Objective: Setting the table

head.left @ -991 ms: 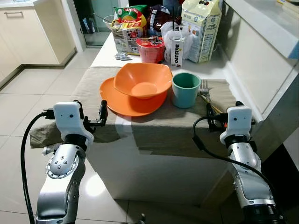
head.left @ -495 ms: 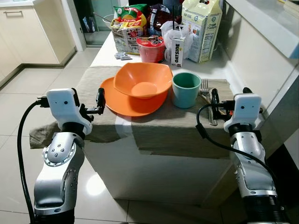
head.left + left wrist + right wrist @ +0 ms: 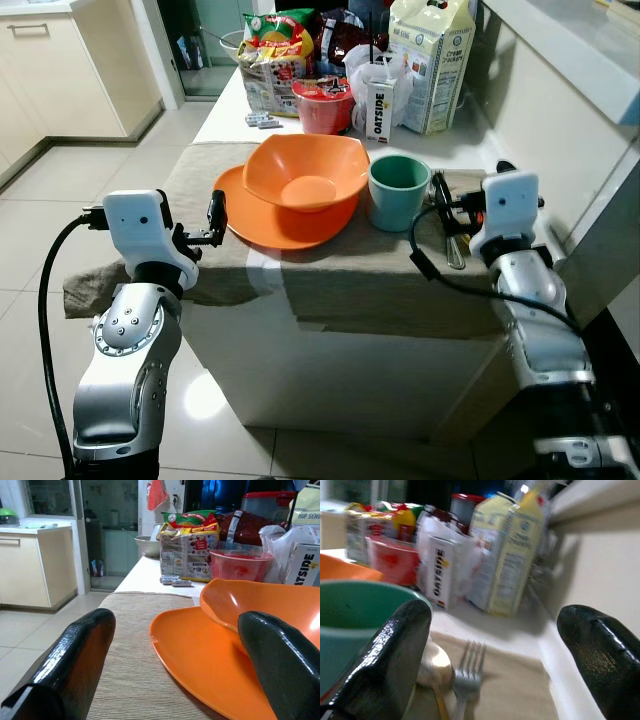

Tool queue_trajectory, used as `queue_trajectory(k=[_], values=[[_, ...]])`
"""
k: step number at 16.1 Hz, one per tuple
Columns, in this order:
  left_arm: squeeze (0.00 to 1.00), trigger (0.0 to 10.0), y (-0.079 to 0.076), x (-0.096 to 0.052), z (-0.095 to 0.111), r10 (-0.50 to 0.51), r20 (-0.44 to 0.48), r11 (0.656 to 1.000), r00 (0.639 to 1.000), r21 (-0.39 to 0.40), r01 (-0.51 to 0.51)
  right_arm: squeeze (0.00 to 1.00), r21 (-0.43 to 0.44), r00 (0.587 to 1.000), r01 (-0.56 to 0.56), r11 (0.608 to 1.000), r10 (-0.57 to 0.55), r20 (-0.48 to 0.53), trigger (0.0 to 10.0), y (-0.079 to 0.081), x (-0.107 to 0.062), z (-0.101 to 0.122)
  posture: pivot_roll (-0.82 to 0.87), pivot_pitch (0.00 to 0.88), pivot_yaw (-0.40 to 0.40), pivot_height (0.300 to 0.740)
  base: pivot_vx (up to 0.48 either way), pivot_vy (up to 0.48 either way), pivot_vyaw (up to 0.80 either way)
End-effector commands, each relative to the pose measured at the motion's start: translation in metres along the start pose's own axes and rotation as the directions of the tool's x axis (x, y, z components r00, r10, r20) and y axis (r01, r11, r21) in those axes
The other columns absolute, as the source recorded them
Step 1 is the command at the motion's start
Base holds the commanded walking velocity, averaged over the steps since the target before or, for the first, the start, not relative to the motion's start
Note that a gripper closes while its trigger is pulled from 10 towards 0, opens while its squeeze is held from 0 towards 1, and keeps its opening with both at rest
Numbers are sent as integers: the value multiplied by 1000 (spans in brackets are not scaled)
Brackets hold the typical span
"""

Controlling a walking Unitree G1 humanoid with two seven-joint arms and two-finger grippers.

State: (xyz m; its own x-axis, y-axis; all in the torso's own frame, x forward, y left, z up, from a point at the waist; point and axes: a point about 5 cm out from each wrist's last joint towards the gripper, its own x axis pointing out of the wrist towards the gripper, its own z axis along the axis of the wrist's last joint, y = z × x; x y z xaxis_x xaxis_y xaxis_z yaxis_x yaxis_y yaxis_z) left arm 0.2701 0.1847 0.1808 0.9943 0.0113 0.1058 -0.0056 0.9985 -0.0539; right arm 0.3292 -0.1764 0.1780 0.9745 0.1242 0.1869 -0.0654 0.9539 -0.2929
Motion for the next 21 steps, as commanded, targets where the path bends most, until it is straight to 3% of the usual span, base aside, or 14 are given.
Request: queue_trajectory(k=[1, 2, 4, 10, 12, 15, 21], values=[[0, 10000, 1, 2, -1, 2, -16, 1000, 1000, 13, -2, 0, -21, 997, -71, 997, 70, -20, 10000, 1, 6, 1, -99, 0, 60, 740, 0, 0, 0], [0, 10000, 1, 2, -1, 2, -16, 1000, 1000, 13, -1, 0, -40, 994, -103, 994, 102, -22, 10000, 0, 9, 3, -98, 0, 58, 740, 0, 0, 0], [0, 10000, 0, 1, -2, 2, -16, 1000, 1000, 12, -1, 0, -159, 959, -282, 946, 278, -48, 10000, -1, 18, 9, -96, 0, 50, 740, 0, 0, 0], [0, 10000, -2, 0, -3, 9, -13, 1000, 1000, 8, -9, 0, -290, 881, -473, 832, 451, -144, 10000, -10, 21, 9, -90, 0, 35, 740, 0, 0, 0], [0, 10000, -2, 0, -3, 11, -10, 1000, 1000, 10, -11, 0, -306, 890, -456, 836, 435, -139, 10000, -17, 26, 11, -92, 0, 32, 740, 0, 0, 0], [0, 10000, -3, 1, -3, 15, -6, 1000, 1000, 9, -15, 0, -317, 947, -319, 893, 315, -65, 10000, -30, 35, 20, -94, 0, 30, 740, 0, 0, 0], [0, 10000, -3, 1, -3, 12, -6, 1000, 1000, 15, -12, 0, -315, 942, -327, 891, 334, -33, 10000, -37, 35, 28, -101, 0, 33, 740, 0, 0, 0]])
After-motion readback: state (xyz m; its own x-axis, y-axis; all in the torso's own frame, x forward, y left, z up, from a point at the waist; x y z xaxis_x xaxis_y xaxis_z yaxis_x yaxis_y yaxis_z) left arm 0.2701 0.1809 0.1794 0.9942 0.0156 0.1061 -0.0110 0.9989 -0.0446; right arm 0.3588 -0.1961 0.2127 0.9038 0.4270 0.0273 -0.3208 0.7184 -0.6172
